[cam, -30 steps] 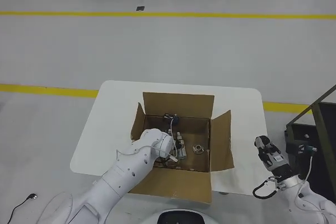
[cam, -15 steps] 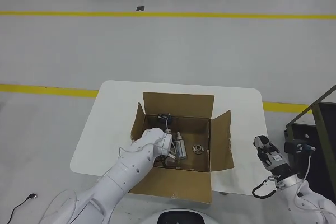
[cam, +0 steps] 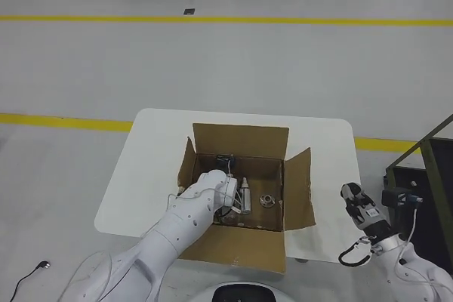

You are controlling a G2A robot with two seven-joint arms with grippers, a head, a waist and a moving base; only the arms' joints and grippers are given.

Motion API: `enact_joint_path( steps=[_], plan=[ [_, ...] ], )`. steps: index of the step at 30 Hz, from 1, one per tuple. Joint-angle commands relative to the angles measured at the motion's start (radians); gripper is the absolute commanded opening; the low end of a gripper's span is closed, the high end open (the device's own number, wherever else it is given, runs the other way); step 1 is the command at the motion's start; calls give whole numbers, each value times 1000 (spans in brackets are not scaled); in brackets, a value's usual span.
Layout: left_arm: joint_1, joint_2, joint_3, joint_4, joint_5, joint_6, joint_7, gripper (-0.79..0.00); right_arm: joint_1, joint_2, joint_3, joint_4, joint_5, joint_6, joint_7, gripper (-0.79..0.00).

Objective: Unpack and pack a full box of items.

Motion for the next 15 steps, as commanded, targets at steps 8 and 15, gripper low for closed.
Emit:
enact_joint_path(
  steps=[8,15],
  plan=[
    [-23,-33,0,79,-23,-25,12,-15,9,0,-7,-1,-6,4,8,-763],
    [-33,-51,5,118,-10,-36,18,-471,20,-1,-19,0,-12,8,16,-757]
  ],
)
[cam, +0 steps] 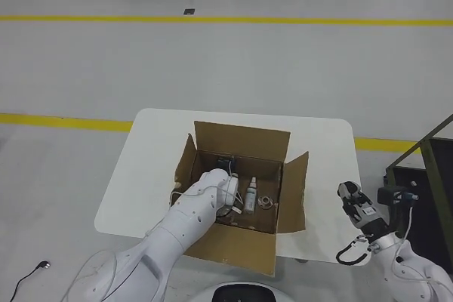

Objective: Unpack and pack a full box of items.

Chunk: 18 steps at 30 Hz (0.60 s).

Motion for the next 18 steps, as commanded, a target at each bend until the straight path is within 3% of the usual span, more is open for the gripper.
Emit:
enact_joint_path(
  steps=[1,3,10,13,16,18],
  plan=[
    [-2,-4,2,9,7,1,2,-548,3,0,-2,-1,-1,0,1,-757],
    [-2,-8,3,16,12,0,4,-763,5,0,-6,-2,-2,-1,2,-754],
    [-3,-10,-9,11,30,-10,5,-785,12,-1,-20,-7,60,-46,11,-686],
    [-1,-2,-25,-19,40,-14,-2,-785,14,0,-18,-18,123,-83,32,-505],
    [10,13,-46,-74,58,-9,-20,-785,17,2,-10,-35,190,-122,70,-222],
    [24,27,-61,-128,78,-6,-38,-785,19,4,-10,-51,250,-148,99,-163]
  ],
)
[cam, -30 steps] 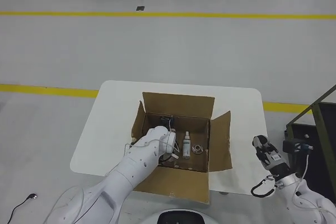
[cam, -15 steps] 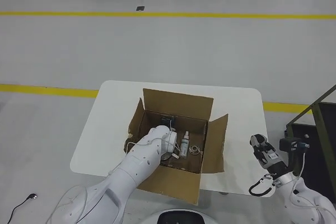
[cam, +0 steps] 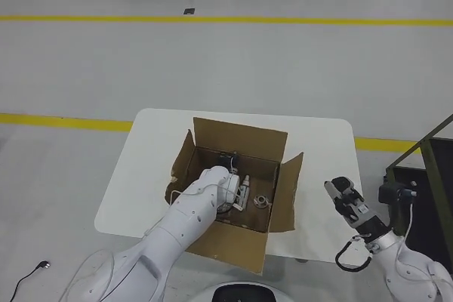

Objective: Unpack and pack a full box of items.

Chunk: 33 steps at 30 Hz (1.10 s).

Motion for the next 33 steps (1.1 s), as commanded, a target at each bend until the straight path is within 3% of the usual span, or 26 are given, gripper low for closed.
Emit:
enact_joint_path(
  steps=[1,3,9,11,16,18,21,22,24,33],
  plan=[
    [16,14,-15,-55,22,5,-21,-785,3,2,2,-15,49,-16,32,-108],
    [39,32,-35,-122,56,19,-47,-785,6,4,-10,-36,112,-36,78,-12],
    [142,93,-112,-366,163,24,-151,-785,50,9,-72,-58,114,31,208,-18],
    [182,112,-141,-446,201,20,-184,-785,71,9,-106,-47,93,71,227,-102],
    [267,148,-217,-587,267,1,-236,-785,112,8,-170,-17,33,151,258,-222],
    [292,157,-242,-629,282,-8,-250,-785,124,8,-188,2,26,173,266,-314],
    [322,168,-274,-687,293,-24,-269,-785,134,8,-199,23,23,197,269,-511],
    [330,171,-284,-705,297,-28,-276,-785,134,8,-199,27,27,200,266,-545],
    [344,175,-303,-741,293,-39,-287,-785,130,7,-196,34,46,206,256,-763],
    [377,187,-364,-898,268,-74,-327,-785,112,9,-152,46,153,154,190,-785]
  ],
)
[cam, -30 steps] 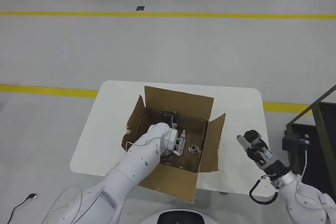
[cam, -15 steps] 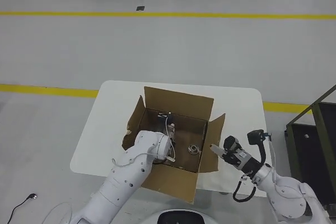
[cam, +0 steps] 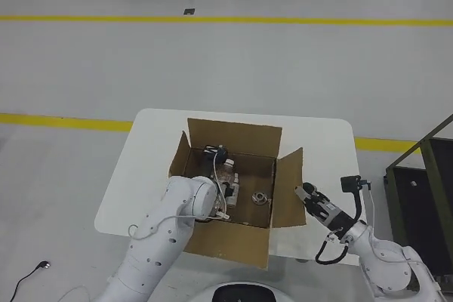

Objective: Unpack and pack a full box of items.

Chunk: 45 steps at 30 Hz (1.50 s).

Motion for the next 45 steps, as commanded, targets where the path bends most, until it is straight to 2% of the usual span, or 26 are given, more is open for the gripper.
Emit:
enact_joint_path(
  steps=[1,27,41,42,43,44,45],
  plan=[
    [3,1,-8,-26,-5,-2,-6,-785,-2,1,12,4,18,-9,-9,-785],
    [16,14,-96,-302,40,15,-66,-785,-19,21,184,87,122,-95,1,-785],
    [4,27,-185,-337,136,27,-122,-785,-19,29,202,108,133,-129,19,-785],
    [7,27,-190,-337,138,26,-123,-785,-20,30,203,107,133,-134,19,-696],
    [10,27,-194,-337,132,28,-123,-785,-21,30,204,107,135,-138,19,-570],
    [10,27,-194,-337,132,28,-123,-785,-22,30,205,107,136,-140,18,-496],
    [10,27,-194,-337,132,28,-123,-785,-23,31,207,104,137,-143,17,-252]
  ],
)
